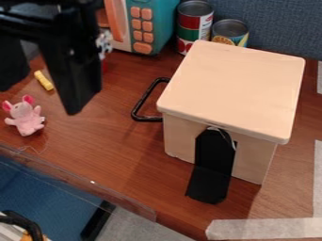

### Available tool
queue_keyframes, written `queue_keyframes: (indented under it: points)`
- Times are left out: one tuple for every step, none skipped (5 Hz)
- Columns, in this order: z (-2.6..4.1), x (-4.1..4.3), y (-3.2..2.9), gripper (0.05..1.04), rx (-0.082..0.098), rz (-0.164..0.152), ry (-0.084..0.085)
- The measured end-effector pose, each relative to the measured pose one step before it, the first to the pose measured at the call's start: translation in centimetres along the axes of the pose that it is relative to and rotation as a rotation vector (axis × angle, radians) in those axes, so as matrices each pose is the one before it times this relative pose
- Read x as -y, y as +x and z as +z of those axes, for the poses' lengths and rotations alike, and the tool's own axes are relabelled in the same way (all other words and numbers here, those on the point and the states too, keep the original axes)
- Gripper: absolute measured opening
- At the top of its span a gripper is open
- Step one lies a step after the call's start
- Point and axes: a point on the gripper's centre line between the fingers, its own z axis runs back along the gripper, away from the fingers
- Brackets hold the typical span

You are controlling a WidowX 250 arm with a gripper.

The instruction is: Open the drawer

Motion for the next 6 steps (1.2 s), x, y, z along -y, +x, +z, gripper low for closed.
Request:
queue_keyframes:
  points:
    - [-0.188,0.004,0.011,0.999,-0.0017,-0.0017,-0.0011]
    - [-3.819,-1.358,4.211,0.999,-0.0633,0.0799,0.0169]
    - [-3.548,-1.365,3.995,0.999,-0.0227,0.0913,0.0224]
    - [-2.512,-1.548,2.689,0.999,-0.0333,0.0577,0.0058]
    - [-1.249,-0.732,2.301,0.999,0.0042,0.0008,-0.0046]
    - [-0.9,-1.199,2.401,0.999,0.0046,-0.0398,0.0031]
